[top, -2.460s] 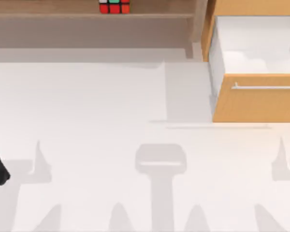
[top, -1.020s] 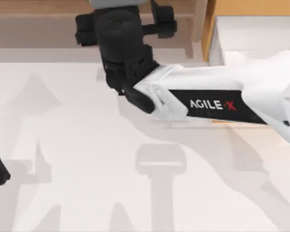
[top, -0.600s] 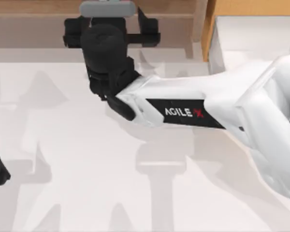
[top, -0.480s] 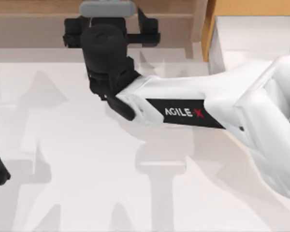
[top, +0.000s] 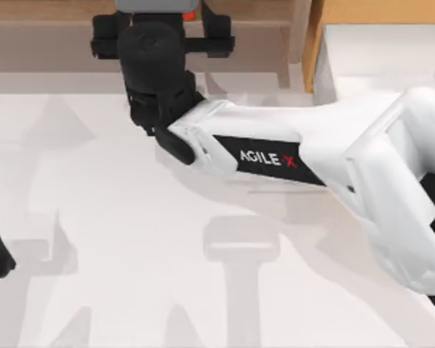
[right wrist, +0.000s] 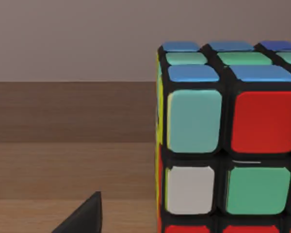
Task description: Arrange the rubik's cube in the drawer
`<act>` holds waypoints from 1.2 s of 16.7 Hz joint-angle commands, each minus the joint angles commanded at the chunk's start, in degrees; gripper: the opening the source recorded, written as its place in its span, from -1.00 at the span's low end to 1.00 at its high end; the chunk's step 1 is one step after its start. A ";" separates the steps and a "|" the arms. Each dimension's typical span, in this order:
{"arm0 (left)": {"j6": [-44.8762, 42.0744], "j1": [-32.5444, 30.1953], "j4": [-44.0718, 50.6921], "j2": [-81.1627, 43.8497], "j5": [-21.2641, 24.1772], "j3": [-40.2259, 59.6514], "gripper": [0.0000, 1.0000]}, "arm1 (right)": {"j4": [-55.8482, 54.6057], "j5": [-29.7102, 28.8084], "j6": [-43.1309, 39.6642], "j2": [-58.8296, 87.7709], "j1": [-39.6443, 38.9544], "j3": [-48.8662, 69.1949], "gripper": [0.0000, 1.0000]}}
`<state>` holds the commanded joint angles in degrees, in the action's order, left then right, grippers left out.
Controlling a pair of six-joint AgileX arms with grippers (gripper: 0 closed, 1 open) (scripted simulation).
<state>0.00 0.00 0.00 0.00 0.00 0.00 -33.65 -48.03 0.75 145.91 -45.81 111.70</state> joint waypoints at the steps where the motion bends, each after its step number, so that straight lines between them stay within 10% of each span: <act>1: 0.00 0.00 0.00 0.00 0.00 0.00 1.00 | 1.10 0.46 -0.04 1.21 0.50 2.39 1.00; 10: 0.00 0.00 0.00 0.00 0.00 0.00 1.00 | 5.83 2.68 -0.17 6.42 2.76 12.40 1.00; 20: 0.00 0.00 0.00 0.00 0.00 0.00 1.00 | 5.83 2.68 -0.17 6.42 2.76 12.40 -0.51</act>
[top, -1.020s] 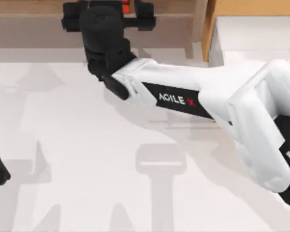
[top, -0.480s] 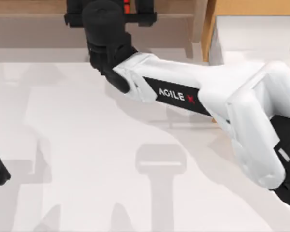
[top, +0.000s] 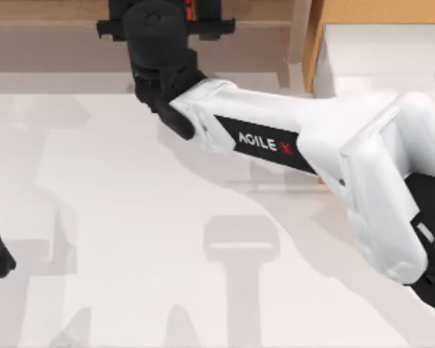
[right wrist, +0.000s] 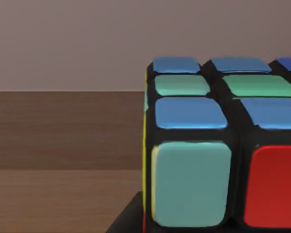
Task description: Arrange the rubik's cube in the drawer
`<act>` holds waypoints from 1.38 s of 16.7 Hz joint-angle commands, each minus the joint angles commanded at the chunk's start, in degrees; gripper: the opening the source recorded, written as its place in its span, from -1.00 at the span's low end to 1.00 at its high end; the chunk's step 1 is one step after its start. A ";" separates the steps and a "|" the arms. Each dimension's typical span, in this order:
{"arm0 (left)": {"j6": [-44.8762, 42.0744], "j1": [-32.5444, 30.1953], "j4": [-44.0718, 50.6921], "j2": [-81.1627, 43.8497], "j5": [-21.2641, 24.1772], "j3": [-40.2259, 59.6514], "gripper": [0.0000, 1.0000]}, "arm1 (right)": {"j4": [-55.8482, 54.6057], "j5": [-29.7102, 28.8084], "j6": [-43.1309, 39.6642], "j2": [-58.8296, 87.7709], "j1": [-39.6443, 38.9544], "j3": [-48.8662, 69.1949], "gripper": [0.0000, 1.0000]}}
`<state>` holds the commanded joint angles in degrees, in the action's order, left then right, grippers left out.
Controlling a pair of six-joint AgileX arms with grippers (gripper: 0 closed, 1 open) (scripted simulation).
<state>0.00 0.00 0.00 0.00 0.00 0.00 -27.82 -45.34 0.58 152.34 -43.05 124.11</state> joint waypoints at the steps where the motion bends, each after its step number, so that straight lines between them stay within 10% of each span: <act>1: 0.00 0.00 0.00 0.00 0.00 0.00 1.00 | 0.00 0.00 0.00 0.00 0.00 0.00 -0.66; 4: 0.00 0.00 0.00 0.00 0.00 0.00 1.00 | 0.00 0.00 0.00 0.00 0.00 0.00 -1.00; 23: 0.00 0.00 0.00 0.00 0.00 0.00 1.00 | -0.41 -1.28 0.31 -5.58 -1.37 -6.03 -1.00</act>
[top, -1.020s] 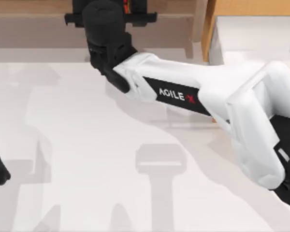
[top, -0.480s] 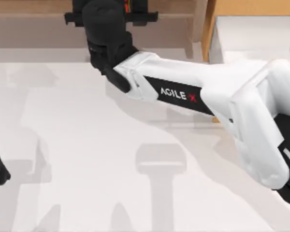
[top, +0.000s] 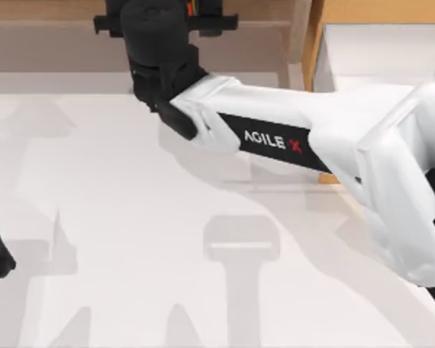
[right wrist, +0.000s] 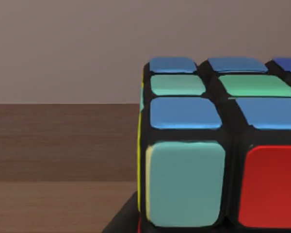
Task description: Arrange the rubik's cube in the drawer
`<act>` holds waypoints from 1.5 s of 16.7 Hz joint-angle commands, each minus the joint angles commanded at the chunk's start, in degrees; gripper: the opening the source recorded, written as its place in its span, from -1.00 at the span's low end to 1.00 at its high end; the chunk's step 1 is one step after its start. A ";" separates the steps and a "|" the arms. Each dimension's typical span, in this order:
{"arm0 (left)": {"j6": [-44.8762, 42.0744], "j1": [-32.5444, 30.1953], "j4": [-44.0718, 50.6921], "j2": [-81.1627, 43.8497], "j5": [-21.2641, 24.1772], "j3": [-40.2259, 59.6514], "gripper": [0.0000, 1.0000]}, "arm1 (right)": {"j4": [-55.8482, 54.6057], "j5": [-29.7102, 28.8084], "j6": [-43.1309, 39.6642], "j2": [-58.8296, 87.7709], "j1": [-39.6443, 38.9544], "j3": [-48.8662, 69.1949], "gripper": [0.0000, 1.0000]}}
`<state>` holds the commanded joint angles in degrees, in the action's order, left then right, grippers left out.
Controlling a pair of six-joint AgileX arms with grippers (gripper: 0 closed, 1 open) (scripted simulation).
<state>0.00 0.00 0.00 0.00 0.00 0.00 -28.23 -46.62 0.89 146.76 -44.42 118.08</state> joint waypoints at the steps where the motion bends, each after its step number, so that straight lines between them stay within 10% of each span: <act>1: 0.00 0.00 0.00 0.00 0.00 0.00 1.00 | 0.00 0.00 0.00 0.00 0.00 0.00 -1.00; 14: 0.00 0.00 0.00 0.00 0.00 0.00 1.00 | 32.96 9.02 -2.68 -24.29 -4.46 -5.16 -1.00; 25: 0.00 0.00 0.00 0.00 0.00 0.00 1.00 | 80.01 22.95 0.15 -32.78 11.50 -5.33 -1.00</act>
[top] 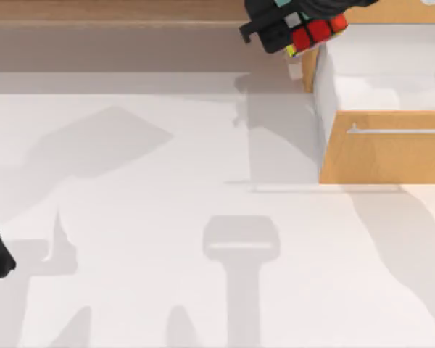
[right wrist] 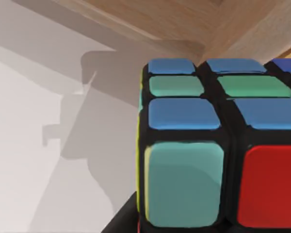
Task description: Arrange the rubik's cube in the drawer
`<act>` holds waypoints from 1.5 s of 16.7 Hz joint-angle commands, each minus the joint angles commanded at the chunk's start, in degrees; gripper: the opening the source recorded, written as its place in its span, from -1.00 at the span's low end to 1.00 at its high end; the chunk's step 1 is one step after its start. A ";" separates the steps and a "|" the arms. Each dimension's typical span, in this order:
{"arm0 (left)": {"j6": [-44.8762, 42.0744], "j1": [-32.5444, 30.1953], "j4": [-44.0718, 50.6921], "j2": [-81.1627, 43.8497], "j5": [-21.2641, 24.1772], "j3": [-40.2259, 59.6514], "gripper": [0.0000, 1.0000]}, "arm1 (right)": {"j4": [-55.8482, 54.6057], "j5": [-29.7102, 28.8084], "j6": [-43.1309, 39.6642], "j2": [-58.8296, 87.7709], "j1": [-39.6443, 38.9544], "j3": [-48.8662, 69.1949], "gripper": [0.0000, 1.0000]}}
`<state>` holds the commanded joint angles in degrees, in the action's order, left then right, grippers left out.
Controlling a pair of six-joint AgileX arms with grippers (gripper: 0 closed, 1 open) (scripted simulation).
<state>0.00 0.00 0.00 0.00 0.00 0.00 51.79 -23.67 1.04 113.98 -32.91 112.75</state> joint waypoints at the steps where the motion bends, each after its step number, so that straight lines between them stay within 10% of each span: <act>1: 0.00 0.00 0.00 0.00 0.00 0.00 1.00 | 3.50 1.90 0.53 0.72 2.40 1.09 -1.00; 12: 0.00 0.00 0.00 0.00 0.00 0.00 1.00 | 27.20 21.16 6.65 22.51 24.35 17.71 -1.00; 21: 0.00 0.00 0.00 0.00 0.00 0.00 1.00 | 29.63 23.95 7.43 26.74 25.62 19.52 -1.00; 25: 0.00 0.00 0.00 0.00 0.00 0.00 1.00 | 29.63 23.95 7.43 26.74 25.62 19.52 -0.40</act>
<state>0.00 0.00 0.00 0.00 0.00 0.00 81.42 0.28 8.47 140.72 -7.29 132.27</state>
